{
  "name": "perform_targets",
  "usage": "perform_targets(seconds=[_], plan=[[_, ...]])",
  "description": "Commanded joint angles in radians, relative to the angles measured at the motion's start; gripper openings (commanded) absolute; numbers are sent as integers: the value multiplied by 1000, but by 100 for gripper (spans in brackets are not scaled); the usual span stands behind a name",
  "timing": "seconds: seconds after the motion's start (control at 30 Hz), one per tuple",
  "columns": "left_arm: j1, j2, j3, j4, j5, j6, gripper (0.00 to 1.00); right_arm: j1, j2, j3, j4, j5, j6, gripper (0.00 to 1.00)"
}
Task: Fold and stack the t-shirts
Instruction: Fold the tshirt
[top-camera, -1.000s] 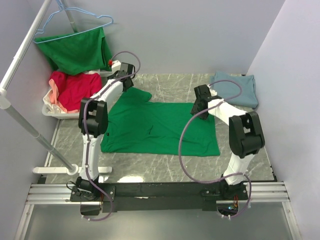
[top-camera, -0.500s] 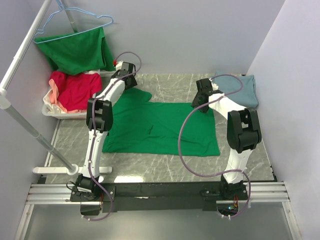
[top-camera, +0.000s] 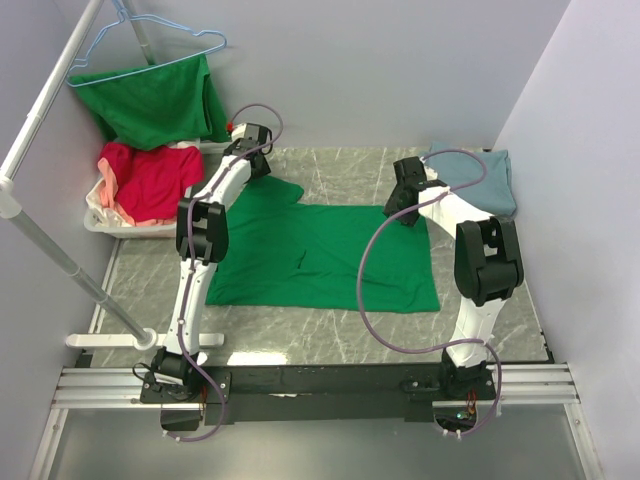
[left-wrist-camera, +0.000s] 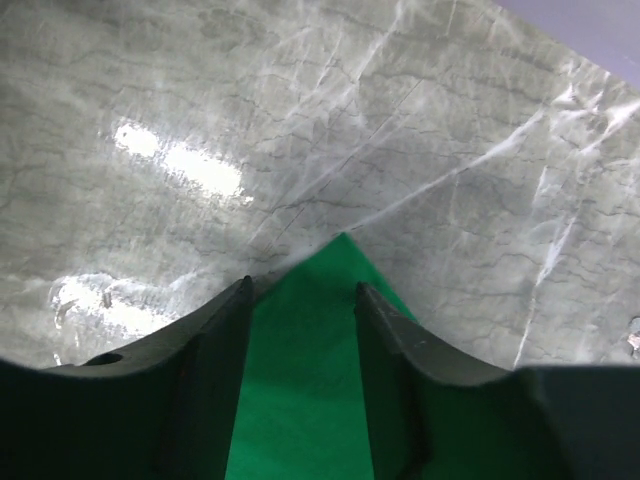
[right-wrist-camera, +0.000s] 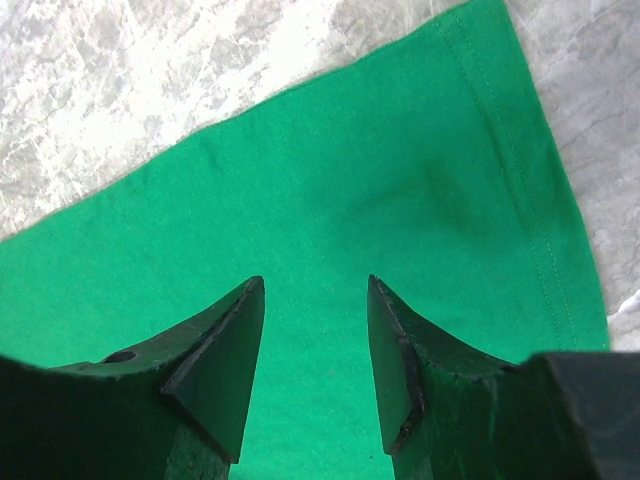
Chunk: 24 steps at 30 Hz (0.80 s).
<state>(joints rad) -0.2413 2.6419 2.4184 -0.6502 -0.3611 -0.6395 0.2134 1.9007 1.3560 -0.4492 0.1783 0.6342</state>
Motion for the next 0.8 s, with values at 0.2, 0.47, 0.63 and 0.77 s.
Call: perform_targets(seconds=[0.2, 0.47, 0.63, 0.77], plan=[[-15, 30, 50, -124, -99, 99, 51, -9, -42, 22, 1, -19, 24, 52], [-55, 70, 42, -181, -142, 143, 51, -8, -49, 5, 17, -39, 41, 51], [-47, 58, 16, -167, -127, 115, 32, -9, -49, 9, 3, -27, 32, 51], [-39, 50, 13, -161, -128, 106, 22, -9, -46, 20, -5, -23, 28, 51]])
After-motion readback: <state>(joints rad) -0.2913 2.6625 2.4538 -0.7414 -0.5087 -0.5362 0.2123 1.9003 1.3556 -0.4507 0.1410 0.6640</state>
